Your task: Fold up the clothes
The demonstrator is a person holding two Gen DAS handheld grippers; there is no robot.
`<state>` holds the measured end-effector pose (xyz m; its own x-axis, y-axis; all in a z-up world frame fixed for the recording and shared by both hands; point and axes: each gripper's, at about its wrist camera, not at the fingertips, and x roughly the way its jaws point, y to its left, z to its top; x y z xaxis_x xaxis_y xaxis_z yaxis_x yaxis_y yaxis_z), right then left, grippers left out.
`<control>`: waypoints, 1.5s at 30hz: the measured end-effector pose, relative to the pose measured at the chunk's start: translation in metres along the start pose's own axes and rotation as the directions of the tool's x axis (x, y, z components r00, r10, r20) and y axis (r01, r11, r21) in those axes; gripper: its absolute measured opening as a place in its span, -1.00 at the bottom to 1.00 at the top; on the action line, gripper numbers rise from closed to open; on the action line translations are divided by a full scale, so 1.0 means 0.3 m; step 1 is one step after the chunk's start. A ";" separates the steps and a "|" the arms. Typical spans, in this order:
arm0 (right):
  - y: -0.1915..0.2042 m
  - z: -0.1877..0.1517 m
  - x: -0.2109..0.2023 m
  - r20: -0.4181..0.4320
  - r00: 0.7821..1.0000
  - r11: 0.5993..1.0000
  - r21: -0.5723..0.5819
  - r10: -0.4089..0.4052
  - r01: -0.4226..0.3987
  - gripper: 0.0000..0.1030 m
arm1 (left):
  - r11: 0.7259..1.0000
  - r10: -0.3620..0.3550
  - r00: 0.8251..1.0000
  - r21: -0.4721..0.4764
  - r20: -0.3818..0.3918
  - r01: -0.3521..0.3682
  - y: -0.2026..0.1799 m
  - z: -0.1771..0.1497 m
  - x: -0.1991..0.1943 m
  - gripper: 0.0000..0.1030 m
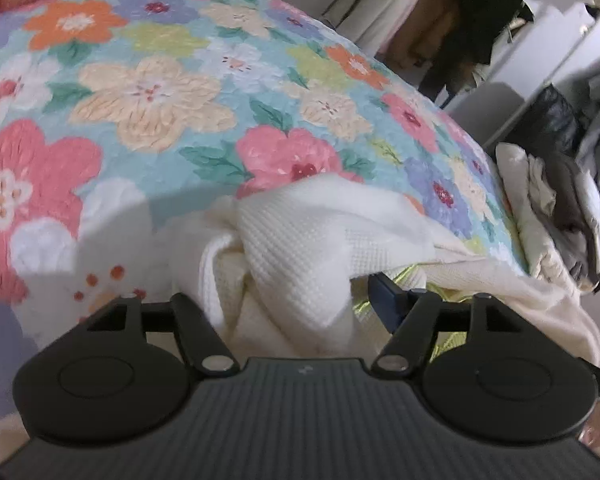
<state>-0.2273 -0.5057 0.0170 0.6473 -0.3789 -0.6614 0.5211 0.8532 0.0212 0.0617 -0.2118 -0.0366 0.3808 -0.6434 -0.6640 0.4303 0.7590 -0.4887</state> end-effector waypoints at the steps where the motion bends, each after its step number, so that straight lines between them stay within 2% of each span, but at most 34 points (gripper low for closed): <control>1: -0.007 0.009 -0.002 0.027 1.000 1.000 0.004 0.004 -0.004 0.37 | 1.000 -0.002 1.000 0.003 0.004 0.002 0.001 -0.001 -0.001 0.31; 2: -0.011 0.012 -0.009 0.056 0.998 1.000 -0.001 -0.004 0.004 0.51 | 1.000 0.000 1.000 0.010 0.011 0.000 0.000 -0.002 -0.003 0.29; 5: -0.032 0.014 0.034 0.052 0.997 0.998 -0.026 -0.059 0.060 0.53 | 0.995 0.049 0.999 0.090 0.019 -0.051 -0.027 -0.010 0.000 0.10; 7: -0.048 0.010 0.055 0.031 0.997 0.997 -0.016 -0.075 0.076 0.53 | 0.981 0.105 0.994 0.164 0.018 -0.106 -0.051 -0.011 0.002 0.09; 9: -0.066 0.006 0.071 0.014 0.996 0.996 0.008 -0.085 0.085 0.53 | 0.983 0.106 0.994 0.151 0.027 -0.109 -0.044 -0.008 -0.004 0.09; 11: -0.065 0.008 0.062 0.040 0.992 0.993 0.003 -0.118 0.118 0.53 | 0.984 0.108 0.994 0.140 0.036 -0.112 -0.038 -0.006 -0.010 0.05; 12: -0.060 0.008 0.055 0.057 0.989 0.990 -0.004 -0.137 0.138 0.53 | 0.979 0.120 0.992 0.161 0.041 -0.125 -0.042 -0.008 -0.012 -0.12; 13: -0.013 0.002 0.024 0.109 0.976 0.978 -0.065 -0.191 0.199 0.53 | 0.973 0.133 0.990 0.184 0.046 -0.139 -0.047 -0.010 -0.013 -0.22; 14: 0.034 -0.003 -0.008 0.163 0.958 0.959 -0.124 -0.235 0.256 0.54 | 0.953 0.165 0.985 0.249 0.043 -0.171 -0.070 -0.019 -0.011 -0.33; 15: 0.087 -0.007 -0.037 0.198 0.956 0.949 -0.190 -0.216 0.254 0.54 | 0.928 0.198 0.979 0.313 0.044 -0.202 -0.094 -0.027 -0.010 -0.39; 16: 0.145 -0.012 -0.066 0.221 0.964 0.943 -0.263 -0.147 0.204 0.59 | 0.902 0.231 0.971 0.363 0.057 -0.235 -0.117 -0.037 -0.009 -0.42; 17: 0.185 -0.021 -0.083 0.219 0.973 0.940 -0.312 -0.067 0.135 0.68 | 0.891 0.235 0.970 0.383 0.067 -0.243 -0.132 -0.045 -0.008 -0.48; 18: 0.221 -0.032 -0.090 0.201 0.979 0.935 -0.352 0.024 0.049 0.72 | 0.893 0.235 0.969 0.379 0.072 -0.244 -0.135 -0.042 -0.010 -0.52; 20: 0.287 -0.067 -0.062 0.118 0.984 0.912 -0.402 0.133 -0.075 0.72 | 0.890 0.240 0.967 0.377 0.088 -0.256 -0.139 -0.030 -0.022 -0.55; 21: 0.318 -0.088 -0.038 0.068 0.983 0.898 -0.423 0.168 -0.124 0.72 | 0.877 0.262 0.957 0.383 0.122 -0.289 -0.136 -0.013 -0.039 -0.55; 22: 0.346 -0.114 -0.008 0.025 0.984 0.887 -0.439 0.175 -0.146 0.72 | 0.864 0.282 0.947 0.387 0.156 -0.321 -0.133 0.004 -0.057 -0.54; 24: 0.374 -0.150 0.038 -0.017 0.988 0.872 -0.467 0.153 -0.144 0.72 | 0.866 0.302 0.928 0.343 0.219 -0.363 -0.108 0.044 -0.103 -0.54; 26: 0.403 -0.187 0.083 -0.059 0.990 0.857 -0.495 0.130 -0.142 0.72 | 0.900 0.275 0.929 0.274 0.247 -0.339 -0.066 0.068 -0.139 -0.54; 27: 0.417 -0.203 0.106 -0.078 0.990 0.850 -0.508 0.118 -0.141 0.72 | 0.904 0.277 0.924 0.254 0.263 -0.343 -0.050 0.074 -0.145 -0.54; 31: 0.416 -0.202 0.165 -0.070 0.996 0.858 -0.506 0.057 -0.084 0.72 | 0.881 0.333 0.889 0.233 0.314 -0.413 -0.023 0.070 -0.123 -0.55; 33: 0.400 -0.201 0.192 -0.056 0.998 0.869 -0.493 0.023 -0.048 0.70 | 0.884 0.336 0.894 0.229 0.297 -0.408 -0.010 0.066 -0.104 -0.51; 34: 0.390 -0.198 0.206 -0.058 0.998 0.874 -0.485 0.013 -0.040 0.62 | 0.887 0.333 0.897 0.226 0.289 -0.402 -0.007 0.063 -0.102 -0.51; 35: 0.379 -0.201 0.214 -0.062 0.998 0.874 -0.484 0.007 -0.036 0.35 | 0.890 0.331 0.901 0.223 0.281 -0.397 -0.005 0.061 -0.100 -0.48; 36: 0.367 -0.204 0.221 -0.065 0.998 0.875 -0.483 0.001 -0.033 0.13 | 0.894 0.328 0.904 0.220 0.274 -0.391 -0.004 0.061 -0.105 -0.37; 37: 0.356 -0.206 0.229 -0.067 0.998 0.875 -0.483 -0.005 -0.028 -0.26 | 0.896 0.326 0.906 0.217 0.271 -0.387 -0.006 0.060 -0.108 -0.24; 38: 0.342 -0.199 0.239 -0.050 0.999 0.877 -0.481 -0.016 -0.010 -0.50 | 0.896 0.333 0.902 0.205 0.275 -0.394 -0.006 0.060 -0.117 0.19; 39: 0.325 -0.187 0.236 -0.025 1.000 0.885 -0.465 -0.013 0.000 -0.60 | 0.895 0.341 0.897 0.194 0.280 -0.401 -0.006 0.060 -0.125 0.64; 40: 0.308 -0.167 0.226 0.003 1.000 0.896 -0.445 -0.015 0.015 -0.73 | 0.886 0.360 0.883 0.186 0.301 -0.424 -0.007 0.053 -0.135 0.78; 41: 0.292 -0.147 0.215 0.032 0.999 0.905 -0.425 -0.017 0.029 -0.78 | 0.877 0.377 0.869 0.178 0.321 -0.447 -0.008 0.047 -0.145 0.85; 42: 0.276 -0.127 0.204 0.060 0.998 0.913 -0.405 -0.021 0.044 -0.80 | 0.871 0.386 0.865 0.184 0.321 -0.456 -0.006 0.045 -0.151 0.85; 45: 0.230 -0.088 0.156 0.118 0.992 0.928 -0.363 -0.047 0.087 -0.85 | 0.880 0.378 0.883 0.188 0.276 -0.436 -0.001 0.027 -0.169 0.85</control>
<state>-0.1759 -0.4550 -0.0323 0.6829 -0.4582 -0.5689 0.3377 0.8886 -0.3104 0.0488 -0.1802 0.0019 0.7253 -0.3088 -0.6153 0.3667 0.9297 -0.0343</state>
